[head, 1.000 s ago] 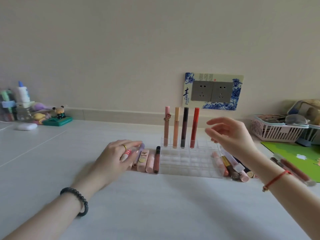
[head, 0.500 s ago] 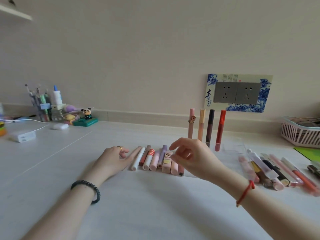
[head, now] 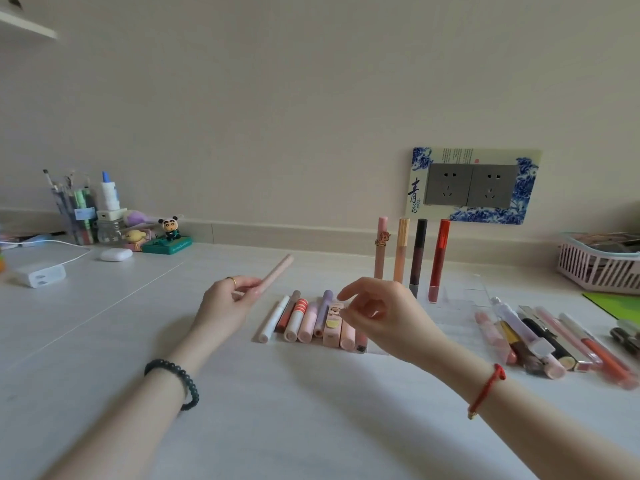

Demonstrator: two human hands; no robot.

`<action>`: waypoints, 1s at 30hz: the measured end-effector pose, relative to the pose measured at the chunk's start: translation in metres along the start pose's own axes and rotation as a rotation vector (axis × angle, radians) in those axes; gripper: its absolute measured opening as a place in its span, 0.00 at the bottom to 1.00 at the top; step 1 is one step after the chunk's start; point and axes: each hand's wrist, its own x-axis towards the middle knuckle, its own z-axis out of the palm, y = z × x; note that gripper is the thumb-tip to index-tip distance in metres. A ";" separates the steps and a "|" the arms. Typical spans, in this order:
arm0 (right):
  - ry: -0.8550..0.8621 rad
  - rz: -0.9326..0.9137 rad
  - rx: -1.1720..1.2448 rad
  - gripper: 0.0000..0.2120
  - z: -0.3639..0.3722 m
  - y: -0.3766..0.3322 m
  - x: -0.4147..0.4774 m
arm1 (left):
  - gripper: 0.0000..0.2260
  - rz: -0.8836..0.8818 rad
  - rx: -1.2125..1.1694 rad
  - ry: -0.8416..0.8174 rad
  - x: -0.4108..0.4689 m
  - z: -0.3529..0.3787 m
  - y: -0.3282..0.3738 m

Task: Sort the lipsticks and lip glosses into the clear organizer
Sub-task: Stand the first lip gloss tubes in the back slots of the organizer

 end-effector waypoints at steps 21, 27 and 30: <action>0.455 0.097 0.059 0.06 -0.116 0.040 -0.011 | 0.07 0.485 -0.041 -0.308 -0.044 0.092 0.090; 0.401 0.218 -0.117 0.08 -0.137 0.065 0.013 | 0.11 0.572 0.101 -0.293 -0.040 0.087 0.071; 0.361 0.231 -0.149 0.08 -0.134 0.070 0.021 | 0.15 0.570 0.128 -0.333 -0.040 0.087 0.067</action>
